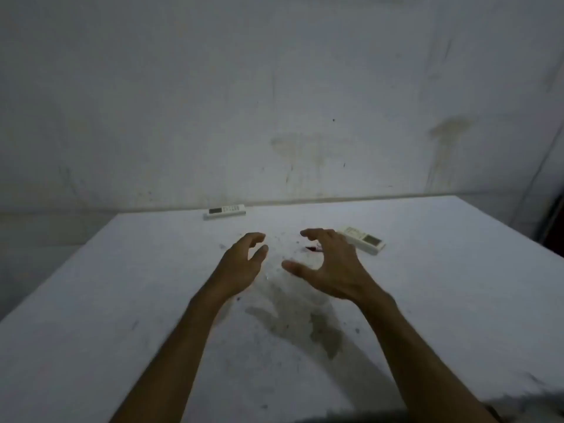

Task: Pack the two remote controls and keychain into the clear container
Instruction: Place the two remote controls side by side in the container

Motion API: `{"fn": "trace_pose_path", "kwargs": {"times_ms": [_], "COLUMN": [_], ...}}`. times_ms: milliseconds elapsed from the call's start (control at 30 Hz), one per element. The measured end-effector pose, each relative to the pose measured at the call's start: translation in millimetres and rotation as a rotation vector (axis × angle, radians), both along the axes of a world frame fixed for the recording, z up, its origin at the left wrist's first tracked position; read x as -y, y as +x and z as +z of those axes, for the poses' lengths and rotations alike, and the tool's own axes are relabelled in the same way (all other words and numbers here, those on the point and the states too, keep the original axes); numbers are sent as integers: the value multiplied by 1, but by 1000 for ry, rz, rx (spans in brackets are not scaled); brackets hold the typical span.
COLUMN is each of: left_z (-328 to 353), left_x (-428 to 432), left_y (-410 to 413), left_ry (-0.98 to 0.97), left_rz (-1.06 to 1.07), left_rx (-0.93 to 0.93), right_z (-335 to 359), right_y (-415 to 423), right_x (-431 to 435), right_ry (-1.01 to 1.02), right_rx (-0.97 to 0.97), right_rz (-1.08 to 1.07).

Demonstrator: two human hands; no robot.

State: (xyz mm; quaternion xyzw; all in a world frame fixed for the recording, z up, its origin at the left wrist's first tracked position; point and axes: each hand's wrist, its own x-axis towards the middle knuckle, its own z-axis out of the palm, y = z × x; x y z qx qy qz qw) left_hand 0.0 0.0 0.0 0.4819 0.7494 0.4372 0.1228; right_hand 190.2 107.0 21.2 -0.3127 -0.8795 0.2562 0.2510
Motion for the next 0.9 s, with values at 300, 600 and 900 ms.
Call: {"fn": "trace_pose_path", "kwargs": {"times_ms": [300, 600, 900], "left_z": [-37, -58, -38], "left_x": [13, 9, 12], "left_y": [2, -25, -4], "left_ry": [-112, -80, 148], "left_rz": [43, 71, 149], "left_rx": [-18, -241, -221], "right_z": [-40, -47, -45], "right_y": [31, 51, 61], "right_x": [-7, -36, -48], "right_ry": [-77, -200, -218], "right_rx": [-62, -180, -111], "right_rz": [-124, -318, -161]}}
